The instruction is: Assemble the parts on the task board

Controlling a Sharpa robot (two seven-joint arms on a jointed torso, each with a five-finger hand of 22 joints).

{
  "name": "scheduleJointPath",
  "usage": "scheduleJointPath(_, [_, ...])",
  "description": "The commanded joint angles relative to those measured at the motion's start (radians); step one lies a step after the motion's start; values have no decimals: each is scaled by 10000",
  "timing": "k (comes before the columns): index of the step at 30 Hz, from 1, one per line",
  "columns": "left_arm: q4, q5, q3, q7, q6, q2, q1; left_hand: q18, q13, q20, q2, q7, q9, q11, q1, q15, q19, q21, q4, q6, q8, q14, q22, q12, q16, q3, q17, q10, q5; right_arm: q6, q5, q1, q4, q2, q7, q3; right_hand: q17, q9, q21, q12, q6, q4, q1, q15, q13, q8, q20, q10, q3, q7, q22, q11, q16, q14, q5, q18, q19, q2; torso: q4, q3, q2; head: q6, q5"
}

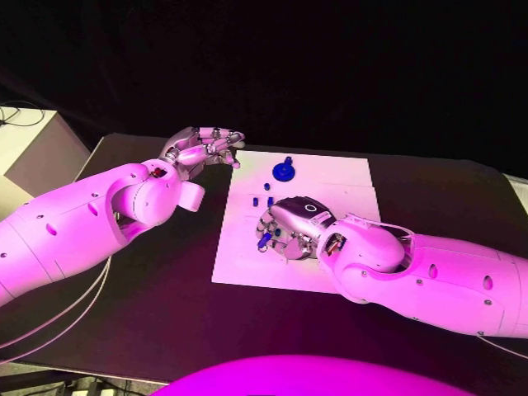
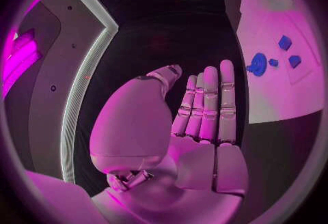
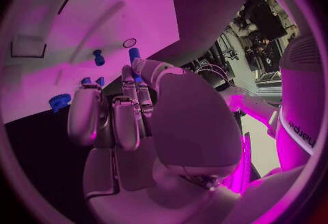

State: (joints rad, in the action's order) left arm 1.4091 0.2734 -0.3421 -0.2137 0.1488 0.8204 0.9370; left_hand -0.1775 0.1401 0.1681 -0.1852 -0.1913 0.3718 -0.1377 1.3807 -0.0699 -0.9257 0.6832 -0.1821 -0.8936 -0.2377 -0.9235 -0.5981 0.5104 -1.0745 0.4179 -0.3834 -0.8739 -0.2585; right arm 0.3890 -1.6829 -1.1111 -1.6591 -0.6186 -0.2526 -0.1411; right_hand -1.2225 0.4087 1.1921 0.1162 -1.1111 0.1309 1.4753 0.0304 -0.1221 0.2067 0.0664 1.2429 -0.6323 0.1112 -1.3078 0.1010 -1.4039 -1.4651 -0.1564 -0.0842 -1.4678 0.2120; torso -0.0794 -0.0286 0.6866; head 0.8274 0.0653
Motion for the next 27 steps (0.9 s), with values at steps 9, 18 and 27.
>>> scheduleJointPath(9, [-2,11,-3,-41,-49,-48,0,-52,-10,-4,11,13,13,12,124,-15,-77,-39,-16,-48,-57,-67,12,48,33,-35,10,65,62,-317,-395,69,133,78,-141,-31,-9,394,65,13,-18,9,-7,64,-2,38,-78,629,-55,52,-818,-570,-41,-396,-30,167,-337,-110,18,0,0,100,42])
scheduleJointPath(18, [10,11,-3,-35,-40,-28,0,-52,-10,-4,11,13,13,12,124,-15,-77,-39,-16,-48,-57,-67,12,48,33,-35,10,65,62,-474,-548,110,236,137,-185,-58,-35,406,112,3,-11,-19,-28,61,-8,44,-75,631,-73,54,-843,-567,-53,-400,-35,176,-345,-109,0,4,0,167,71])
scheduleJointPath(27, [20,11,-3,-30,-34,-17,1,-52,-10,-4,11,13,13,12,124,-15,-77,-39,-16,-48,-57,-67,12,48,33,-35,10,65,62,-665,-640,151,314,190,-272,-87,-20,412,98,0,-10,-32,-38,60,-12,48,-74,634,-79,55,-837,-567,-46,-397,-31,173,-342,-109,22,8,-8,210,107])
